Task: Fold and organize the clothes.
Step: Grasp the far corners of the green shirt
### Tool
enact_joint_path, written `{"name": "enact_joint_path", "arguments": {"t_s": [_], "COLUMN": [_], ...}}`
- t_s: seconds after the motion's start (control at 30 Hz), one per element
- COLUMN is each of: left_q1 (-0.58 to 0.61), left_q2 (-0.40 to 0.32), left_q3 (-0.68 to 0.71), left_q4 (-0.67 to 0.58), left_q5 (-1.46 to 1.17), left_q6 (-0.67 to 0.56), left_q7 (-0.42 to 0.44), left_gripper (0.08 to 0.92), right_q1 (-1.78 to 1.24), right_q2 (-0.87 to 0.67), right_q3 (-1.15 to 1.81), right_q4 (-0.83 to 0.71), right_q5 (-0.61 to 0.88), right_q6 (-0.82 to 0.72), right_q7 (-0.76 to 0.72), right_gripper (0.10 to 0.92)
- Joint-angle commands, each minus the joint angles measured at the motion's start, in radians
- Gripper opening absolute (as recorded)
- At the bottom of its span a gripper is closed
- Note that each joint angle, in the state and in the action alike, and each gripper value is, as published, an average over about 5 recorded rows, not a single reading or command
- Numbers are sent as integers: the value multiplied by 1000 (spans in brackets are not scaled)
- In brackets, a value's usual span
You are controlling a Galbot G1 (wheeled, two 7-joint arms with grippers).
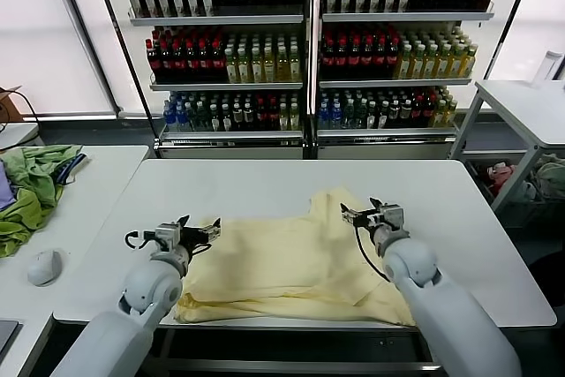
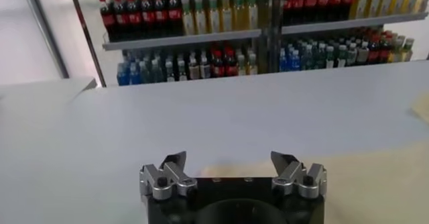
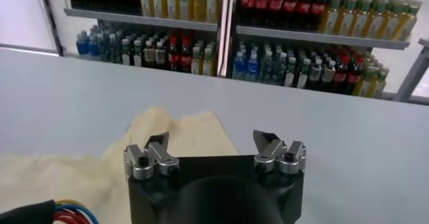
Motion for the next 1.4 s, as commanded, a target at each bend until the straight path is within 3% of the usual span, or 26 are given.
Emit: {"name": "enact_joint_path", "arguments": {"t_s": [0.03,0.37,0.47,0.83,1.17,1.27,1.4], "left_q1": [-124,-86,-69,-7,14,23,48], "left_q2": [-15,-4,-1,1,16,35,69], "left_q3": [75,78,74,61,30,12,-18], "left_q4": [141,130,118,83,9,-37,-113], "left_q5": [-33,-32,-33,-60,-67,-75,-100], "left_q6": [13,14,14,15,-48,-74,-96], "left_q7": [-15,-24,-23,-15,-1,7,10], "left_gripper": [823,817,766,447,161,109,101], "right_q1": [164,196,197,164,125,113,86], "right_q2": [48,104,112,99,64,44,11], "right_q3": [-88,-114,-119,-122,-116,-101,-65], "right_q4": [-226,-340,-366,-325,-182,-113,-7], "right_q5": [28,17,21,74,67,69,87], "right_q6": [0,-3,-10,-32,12,24,24], "right_q7": [1,-6,-6,-1,-26,-25,-15], "right_gripper": [823,823,798,503,298,231,149]}}
